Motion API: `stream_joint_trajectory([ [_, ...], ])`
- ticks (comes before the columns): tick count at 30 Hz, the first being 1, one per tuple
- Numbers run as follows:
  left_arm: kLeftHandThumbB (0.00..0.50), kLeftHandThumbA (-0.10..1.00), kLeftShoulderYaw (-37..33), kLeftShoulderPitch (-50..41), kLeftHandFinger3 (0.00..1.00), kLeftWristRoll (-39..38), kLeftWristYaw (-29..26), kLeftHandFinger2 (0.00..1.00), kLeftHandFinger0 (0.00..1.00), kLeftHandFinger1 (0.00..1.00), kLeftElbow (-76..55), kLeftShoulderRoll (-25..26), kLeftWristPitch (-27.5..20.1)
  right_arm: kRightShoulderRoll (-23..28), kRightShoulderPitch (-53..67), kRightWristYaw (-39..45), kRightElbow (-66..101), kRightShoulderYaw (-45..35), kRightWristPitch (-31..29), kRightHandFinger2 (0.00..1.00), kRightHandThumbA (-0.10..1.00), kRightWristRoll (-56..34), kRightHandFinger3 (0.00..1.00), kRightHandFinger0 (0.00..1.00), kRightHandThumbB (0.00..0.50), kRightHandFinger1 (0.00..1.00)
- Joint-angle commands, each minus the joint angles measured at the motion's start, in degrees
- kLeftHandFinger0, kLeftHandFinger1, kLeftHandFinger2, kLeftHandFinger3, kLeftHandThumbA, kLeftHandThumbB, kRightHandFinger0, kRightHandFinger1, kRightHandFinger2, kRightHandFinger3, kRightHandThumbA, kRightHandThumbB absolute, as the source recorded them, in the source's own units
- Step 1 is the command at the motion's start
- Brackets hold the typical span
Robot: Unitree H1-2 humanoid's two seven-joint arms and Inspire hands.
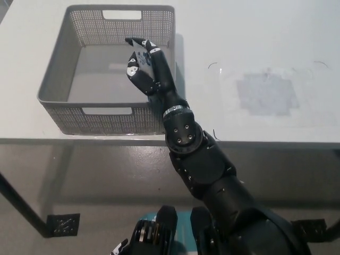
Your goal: Use the right hand to pick up a shampoo and place it into a container on the left side
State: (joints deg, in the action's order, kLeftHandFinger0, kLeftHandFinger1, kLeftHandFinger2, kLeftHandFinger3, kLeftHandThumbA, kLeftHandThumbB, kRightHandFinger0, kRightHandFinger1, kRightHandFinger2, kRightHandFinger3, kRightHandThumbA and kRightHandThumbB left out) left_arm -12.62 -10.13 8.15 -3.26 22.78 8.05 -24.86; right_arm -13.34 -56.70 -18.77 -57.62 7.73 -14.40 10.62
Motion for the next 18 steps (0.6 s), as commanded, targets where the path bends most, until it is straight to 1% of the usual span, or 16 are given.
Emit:
stream_joint_trajectory([
  [1, 0.1, 0.99, -0.99, -0.11, 1.0, -0.99, 0.81, 1.0, 1.0, 1.0, -0.15, 0.43, -2.07, 0.03, -1.68, -2.33, -3.22, 0.03, -5.14, 0.84, -0.1, 0.93, 0.7, 0.06, 0.145, 0.49],
  [2, 0.107, 0.99, -0.94, -0.16, 1.0, -1.07, 1.05, 1.0, 1.0, 1.0, -0.21, 0.41, -2.07, 0.2, -1.64, -2.54, -3.9, -0.29, -5.73, 0.9, -0.1, 0.66, 0.76, 0.12, 0.14, 0.55],
  [3, 0.1, 0.99, -0.95, -0.2, 1.0, -1.2, 1.27, 1.0, 1.0, 1.0, -0.39, 0.42, -2.07, 0.43, -1.39, -2.09, -3.86, -0.68, -6.29, 0.94, -0.1, 0.13, 0.81, 0.16, 0.138, 0.59],
  [4, 0.104, 0.99, -0.97, -0.23, 1.0, -1.23, 1.27, 1.0, 1.0, 1.0, -0.46, 0.41, -2.07, 0.76, -1.07, -1.4, -3.36, -0.96, -6.43, 0.82, 0.1, -0.32, 0.77, 0.31, 0.143, 0.61],
  [5, 0.104, 0.99, -0.99, -0.23, 1.0, -1.27, 1.29, 1.0, 1.0, 1.0, -0.47, 0.41, -2.07, 0.93, -1.0, -1.2, -3.37, -1.0, -7.02, 0.82, 0.22, -0.33, 0.82, 0.35, 0.165, 0.6],
  [6, 0.092, 0.98, -1.15, -0.14, 1.0, -1.35, 1.23, 0.99, 1.0, 1.0, -0.38, 0.45, -2.07, 1.54, -0.7, 0.03, -3.03, -0.4, -8.5, 1.0, 0.54, 0.04, 1.0, 0.56, 0.251, 0.78],
  [7, 0.1, 0.98, -1.11, -0.16, 1.0, -1.36, 1.23, 0.99, 1.0, 1.0, -0.34, 0.38, -2.07, 1.89, -0.51, 0.55, -2.84, 0.15, -9.61, 1.0, 0.66, 0.54, 1.0, 0.72, 0.326, 0.96],
  [8, 0.102, 0.98, -1.04, -0.08, 1.0, -1.47, 1.39, 0.99, 1.0, 1.0, -0.18, 0.37, -2.07, 2.16, -0.42, 1.71, -2.66, 0.41, -10.49, 1.0, 0.84, 0.41, 1.0, 0.96, 0.367, 1.0],
  [9, 0.101, 0.99, -1.09, -0.07, 1.0, -1.66, 1.73, 0.99, 1.0, 1.0, -0.13, 0.44, -2.07, 2.54, -0.31, 3.99, -2.15, 0.57, -11.08, 1.0, 0.9, -0.29, 1.0, 1.0, 0.373, 1.0],
  [10, 0.101, 0.99, -1.08, -0.1, 1.0, -1.68, 1.83, 0.99, 1.0, 1.0, -0.2, 0.44, -2.07, 2.95, -0.27, 5.43, -1.44, 0.89, -10.41, 1.0, 0.98, -0.34, 1.0, 1.0, 0.385, 1.0],
  [11, 0.101, 0.99, -1.09, -0.15, 1.0, -1.69, 1.85, 0.99, 1.0, 1.0, -0.21, 0.42, -2.07, 3.1, -0.23, 6.01, -1.2, 1.01, -10.16, 1.0, 1.0, -0.32, 1.0, 1.0, 0.389, 1.0],
  [12, 0.105, 0.99, -1.28, -0.21, 1.0, -1.3, 1.54, 1.0, 1.0, 1.0, -0.27, 0.49, -2.07, 3.34, -0.04, 6.89, 0.2, 0.98, -8.21, 1.0, 1.0, -0.51, 1.0, 1.0, 0.439, 1.0],
  [14, 0.094, 0.99, -1.39, -0.22, 1.0, -0.77, 1.18, 0.99, 1.0, 1.0, -0.31, 0.56, -2.07, 3.68, 0.23, 7.12, 2.23, 0.96, -6.63, 1.0, 1.0, -0.23, 1.0, 1.0, 0.423, 1.0],
  [17, 0.09, 0.99, -1.55, -0.34, 1.0, -0.85, 1.38, 0.99, 1.0, 1.0, -0.26, 0.69, -2.07, 3.91, 0.27, 7.57, 3.67, 0.43, -6.14, 1.0, 1.0, -0.63, 1.0, 1.0, 0.422, 1.0],
  [18, 0.079, 0.99, -1.68, -0.38, 1.0, -0.77, 1.27, 1.0, 1.0, 1.0, -0.29, 0.76, -2.07, 3.94, 0.27, 7.61, 3.98, 0.2, -6.24, 1.0, 1.0, -0.87, 1.0, 1.0, 0.42, 1.0],
])
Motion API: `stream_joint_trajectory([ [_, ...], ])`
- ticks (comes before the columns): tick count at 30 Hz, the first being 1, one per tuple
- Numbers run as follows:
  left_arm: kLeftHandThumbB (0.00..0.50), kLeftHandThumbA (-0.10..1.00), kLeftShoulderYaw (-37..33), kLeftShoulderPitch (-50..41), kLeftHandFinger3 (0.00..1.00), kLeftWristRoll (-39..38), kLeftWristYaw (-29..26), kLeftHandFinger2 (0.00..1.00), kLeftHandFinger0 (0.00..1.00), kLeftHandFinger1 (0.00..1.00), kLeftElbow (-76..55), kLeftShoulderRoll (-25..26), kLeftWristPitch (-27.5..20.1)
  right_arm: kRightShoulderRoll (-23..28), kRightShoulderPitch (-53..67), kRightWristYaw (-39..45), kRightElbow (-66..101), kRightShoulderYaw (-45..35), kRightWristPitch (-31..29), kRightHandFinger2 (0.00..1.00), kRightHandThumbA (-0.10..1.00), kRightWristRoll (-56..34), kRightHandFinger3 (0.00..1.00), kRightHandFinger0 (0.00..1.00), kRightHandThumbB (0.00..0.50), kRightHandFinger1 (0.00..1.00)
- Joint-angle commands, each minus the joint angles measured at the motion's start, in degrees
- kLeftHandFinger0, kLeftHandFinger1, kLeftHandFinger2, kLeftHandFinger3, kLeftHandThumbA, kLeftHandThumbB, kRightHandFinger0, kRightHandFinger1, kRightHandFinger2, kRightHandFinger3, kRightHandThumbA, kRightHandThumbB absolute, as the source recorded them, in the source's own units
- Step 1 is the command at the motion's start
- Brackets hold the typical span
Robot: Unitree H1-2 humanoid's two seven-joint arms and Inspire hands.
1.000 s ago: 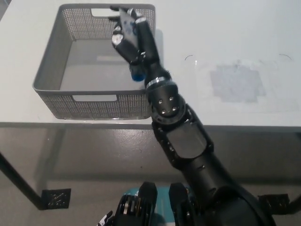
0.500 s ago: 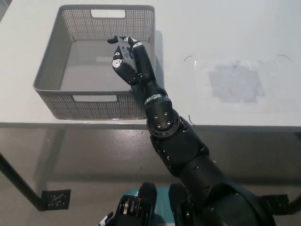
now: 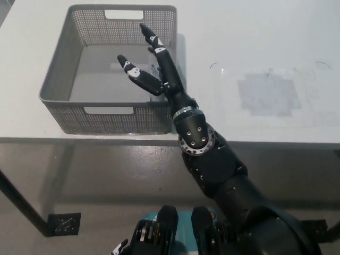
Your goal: Use the right hand to pick up a shampoo and place it into a container on the left side
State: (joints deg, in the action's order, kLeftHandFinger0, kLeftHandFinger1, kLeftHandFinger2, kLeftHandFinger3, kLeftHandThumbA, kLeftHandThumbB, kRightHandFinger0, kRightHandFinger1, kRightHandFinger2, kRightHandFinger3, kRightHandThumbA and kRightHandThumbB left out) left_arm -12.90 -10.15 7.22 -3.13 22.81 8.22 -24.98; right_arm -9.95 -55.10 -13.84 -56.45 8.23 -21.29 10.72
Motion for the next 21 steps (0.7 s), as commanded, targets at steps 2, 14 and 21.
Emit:
stream_joint_trajectory([
  [2, 0.079, 0.98, -1.36, -0.43, 1.0, 0.32, 1.0, 1.0, 1.0, 1.0, -0.42, 0.53, -1.95, 0.85, -1.44, 2.88, 4.01, -0.59, 0.57, 1.0, 1.0, -1.12, 1.0, 1.0, 0.407, 1.0],
  [14, 0.056, 0.98, -2.34, -0.55, 1.0, 0.8, 0.4, 0.94, 1.0, 1.0, -0.31, 1.22, -1.95, 3.68, 2.42, 5.71, 27.59, -2.84, 8.77, 1.0, 1.0, -2.9, 1.0, 1.0, 0.357, 1.0],
  [21, 0.052, 0.94, -1.94, -0.52, 1.0, 0.99, 0.16, 0.9, 1.0, 0.98, -0.49, 1.26, -1.95, 7.58, 10.55, 7.59, 49.42, -5.01, 13.46, 1.0, 1.0, -4.74, 1.0, 1.0, 0.346, 1.0],
])
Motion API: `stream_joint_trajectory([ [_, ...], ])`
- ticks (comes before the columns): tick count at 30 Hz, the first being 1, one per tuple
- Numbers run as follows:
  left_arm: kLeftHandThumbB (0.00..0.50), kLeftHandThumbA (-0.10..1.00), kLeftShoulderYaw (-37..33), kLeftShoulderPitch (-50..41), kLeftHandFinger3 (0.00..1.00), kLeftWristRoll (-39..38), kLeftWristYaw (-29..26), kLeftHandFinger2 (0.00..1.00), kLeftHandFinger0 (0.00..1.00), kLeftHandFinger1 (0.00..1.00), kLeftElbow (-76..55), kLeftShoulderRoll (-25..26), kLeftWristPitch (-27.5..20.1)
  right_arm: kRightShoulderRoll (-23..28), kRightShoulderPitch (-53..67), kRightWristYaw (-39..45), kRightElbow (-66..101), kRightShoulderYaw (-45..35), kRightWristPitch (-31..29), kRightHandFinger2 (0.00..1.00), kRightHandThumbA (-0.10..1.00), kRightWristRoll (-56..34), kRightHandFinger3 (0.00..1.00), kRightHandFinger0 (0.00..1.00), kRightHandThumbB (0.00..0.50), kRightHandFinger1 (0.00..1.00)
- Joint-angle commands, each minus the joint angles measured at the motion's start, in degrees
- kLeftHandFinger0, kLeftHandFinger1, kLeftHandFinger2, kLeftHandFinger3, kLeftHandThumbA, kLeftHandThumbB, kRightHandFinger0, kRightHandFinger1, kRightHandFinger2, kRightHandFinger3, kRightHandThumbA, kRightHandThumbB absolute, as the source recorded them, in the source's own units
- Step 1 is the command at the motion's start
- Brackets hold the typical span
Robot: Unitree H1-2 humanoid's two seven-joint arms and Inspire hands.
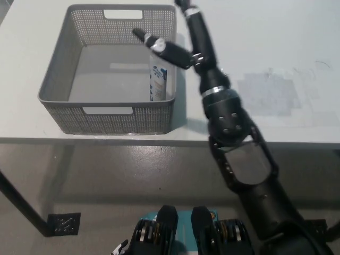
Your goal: Use the right hand to pick up a shampoo and place it into a container on the left side
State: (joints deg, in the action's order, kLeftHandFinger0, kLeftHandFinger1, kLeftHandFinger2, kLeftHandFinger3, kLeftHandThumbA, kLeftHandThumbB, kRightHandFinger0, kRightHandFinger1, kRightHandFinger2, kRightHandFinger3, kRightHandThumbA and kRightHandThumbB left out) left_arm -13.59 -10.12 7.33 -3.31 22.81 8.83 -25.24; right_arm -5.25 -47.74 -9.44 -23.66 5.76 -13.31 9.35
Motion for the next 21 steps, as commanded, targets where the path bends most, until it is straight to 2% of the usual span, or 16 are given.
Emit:
stream_joint_trajectory([
  [1, 0.046, 0.93, -1.18, -0.62, 1.0, 0.97, 0.29, 0.9, 1.0, 0.97, -0.55, 0.69, -1.69, 3.62, 5.17, 3.61, 19.92, -2.87, 6.55, 1.0, 1.0, -3.81, 1.0, 1.0, 0.36, 1.0],
  [4, 0.048, 0.92, -1.14, -0.72, 1.0, 0.74, 0.46, 0.89, 1.0, 0.96, -0.32, 0.73, -1.69, 4.96, 10.27, 4.02, 26.74, -3.8, 7.78, 1.0, 1.0, -5.13, 1.0, 1.0, 0.358, 1.0],
  [5, 0.063, 0.92, -1.0, -0.8, 1.0, 0.62, 0.58, 0.9, 1.0, 0.96, -0.21, 0.65, -1.69, 6.08, 12.86, 4.74, 29.1, -4.03, 7.29, 1.0, 1.0, -6.16, 1.0, 1.0, 0.332, 1.0],
  [7, 0.065, 0.93, -1.12, -0.79, 1.0, 0.77, 0.37, 0.89, 1.0, 0.95, -0.27, 0.91, -1.69, 7.79, 17.96, 5.51, 33.13, -4.54, 6.75, 1.0, 1.0, -7.58, 1.0, 1.0, 0.328, 1.0],
  [10, 0.045, 0.95, -1.11, -0.29, 1.0, 0.87, 0.23, 0.92, 1.0, 0.96, -0.31, 1.09, -1.69, 9.75, 24.08, 6.61, 36.48, -5.11, 5.61, 1.0, 1.0, -11.07, 1.0, 1.0, 0.312, 1.0],
  [11, 0.066, 0.96, -1.23, -0.21, 1.0, 1.01, -0.08, 0.94, 1.0, 0.97, -0.33, 1.13, -1.69, 10.25, 26.74, 6.99, 37.56, -5.18, 4.82, 1.0, 1.0, -12.36, 1.0, 1.0, 0.301, 1.0],
  [13, 0.081, 0.98, -0.94, 0.18, 1.0, 0.65, 0.08, 0.98, 1.0, 0.99, -0.14, 0.95, -1.69, 10.98, 30.43, 7.13, 38.84, -5.06, 3.98, 1.0, 1.0, -12.67, 1.0, 1.0, 0.305, 1.0],
  [15, 0.137, 0.99, -0.17, 0.18, 1.0, -0.53, 0.81, 1.0, 1.0, 1.0, -0.23, 0.58, -1.69, 11.13, 35.49, 7.31, 39.75, -4.84, 3.51, 1.0, 1.0, -13.12, 1.0, 1.0, 0.343, 1.0],
  [17, 0.128, 0.99, 0.05, 0.1, 1.0, -0.91, 1.17, 1.0, 1.0, 1.0, -0.51, 0.77, -1.69, 10.98, 39.56, 7.34, 38.82, -4.83, 1.25, 1.0, 1.0, -13.47, 1.0, 1.0, 0.352, 1.0],
  [21, 0.124, 0.98, 0.22, 0.14, 1.0, -0.99, 1.33, 1.0, 1.0, 1.0, -0.79, 0.53, -1.69, 11.65, 44.78, 7.8, 35.44, -5.18, -2.06, 1.0, 1.0, -12.7, 1.0, 1.0, 0.327, 1.0],
])
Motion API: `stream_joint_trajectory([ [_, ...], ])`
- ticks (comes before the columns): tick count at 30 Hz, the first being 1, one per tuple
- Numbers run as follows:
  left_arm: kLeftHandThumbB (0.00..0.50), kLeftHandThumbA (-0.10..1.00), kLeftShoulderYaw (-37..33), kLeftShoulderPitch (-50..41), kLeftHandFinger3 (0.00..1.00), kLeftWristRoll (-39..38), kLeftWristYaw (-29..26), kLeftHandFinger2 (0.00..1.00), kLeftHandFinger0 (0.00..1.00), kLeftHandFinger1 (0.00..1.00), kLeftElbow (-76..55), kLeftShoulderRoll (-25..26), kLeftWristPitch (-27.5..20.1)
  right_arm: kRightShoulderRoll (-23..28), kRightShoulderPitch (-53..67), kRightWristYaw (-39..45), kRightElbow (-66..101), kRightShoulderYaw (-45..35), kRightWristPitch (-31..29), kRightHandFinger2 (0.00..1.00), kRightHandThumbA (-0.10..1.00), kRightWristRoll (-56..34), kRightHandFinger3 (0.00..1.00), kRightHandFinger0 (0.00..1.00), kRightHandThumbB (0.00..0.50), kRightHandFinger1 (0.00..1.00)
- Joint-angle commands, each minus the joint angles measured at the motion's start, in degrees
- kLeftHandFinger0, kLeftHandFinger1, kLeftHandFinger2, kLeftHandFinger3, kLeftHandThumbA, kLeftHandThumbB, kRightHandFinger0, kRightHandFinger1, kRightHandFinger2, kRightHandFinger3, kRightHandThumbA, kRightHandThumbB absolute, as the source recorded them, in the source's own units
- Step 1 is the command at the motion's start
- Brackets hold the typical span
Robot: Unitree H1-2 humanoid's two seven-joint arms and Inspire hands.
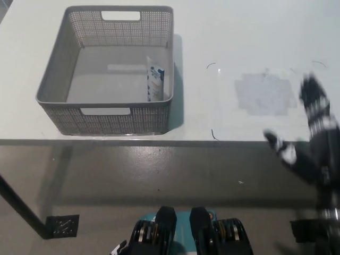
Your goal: Use the right hand to pick up a shampoo and place it into a container on the left side
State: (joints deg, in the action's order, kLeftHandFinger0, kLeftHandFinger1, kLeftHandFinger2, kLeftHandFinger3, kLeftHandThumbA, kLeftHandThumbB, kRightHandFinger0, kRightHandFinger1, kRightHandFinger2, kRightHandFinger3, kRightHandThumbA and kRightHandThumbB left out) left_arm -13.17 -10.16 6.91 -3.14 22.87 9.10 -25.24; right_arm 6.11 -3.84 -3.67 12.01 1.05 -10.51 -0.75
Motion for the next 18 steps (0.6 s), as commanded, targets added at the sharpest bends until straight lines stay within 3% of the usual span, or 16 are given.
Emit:
stream_joint_trajectory([
  [1, 0.118, 0.99, -0.28, 0.23, 1.0, -0.28, 0.89, 1.0, 1.0, 1.0, -0.97, 0.39, -1.69, 0.42, 1.72, 2.49, -1.34, -0.48, -5.42, 1.0, 1.0, -3.12, 1.0, 1.0, 0.319, 1.0],
  [5, 0.114, 0.99, -0.19, 1.08, 1.0, -0.16, 0.72, 1.0, 1.0, 1.0, -1.07, 0.02, -1.69, 1.11, 5.33, 3.14, -7.6, -1.16, -10.72, 1.0, 1.0, -2.91, 1.0, 1.0, 0.281, 1.0],
  [7, 0.12, 0.99, 0.12, 1.43, 1.0, -0.49, 0.62, 1.0, 1.0, 1.0, -0.9, -0.12, -1.69, 1.24, 6.34, 3.65, -10.54, -1.42, -11.83, 1.0, 1.0, -3.63, 1.0, 1.0, 0.313, 1.0],
  [10, 0.113, 1.0, 0.46, 1.78, 1.0, -0.37, 0.08, 1.0, 1.0, 1.0, -1.09, 0.09, -1.69, 0.99, 7.9, 3.91, -14.73, -1.67, -13.79, 1.0, 1.0, -3.59, 1.0, 1.0, 0.285, 1.0],
  [14, 0.093, 1.0, 1.11, 2.19, 1.0, -0.18, 0.11, 1.0, 1.0, 1.0, -1.8, 0.22, -1.69, 0.07, 10.58, 5.36, -18.43, -1.34, -14.42, 1.0, 1.0, -6.14, 1.0, 1.0, 0.342, 1.0],
  [18, 0.103, 1.0, 1.63, 2.68, 1.0, -0.61, 0.63, 1.0, 1.0, 1.0, -1.89, 0.16, -1.69, -0.06, 12.49, 6.94, -21.79, -0.63, -13.44, 1.0, 1.0, -6.89, 1.0, 1.0, 0.355, 1.0],
])
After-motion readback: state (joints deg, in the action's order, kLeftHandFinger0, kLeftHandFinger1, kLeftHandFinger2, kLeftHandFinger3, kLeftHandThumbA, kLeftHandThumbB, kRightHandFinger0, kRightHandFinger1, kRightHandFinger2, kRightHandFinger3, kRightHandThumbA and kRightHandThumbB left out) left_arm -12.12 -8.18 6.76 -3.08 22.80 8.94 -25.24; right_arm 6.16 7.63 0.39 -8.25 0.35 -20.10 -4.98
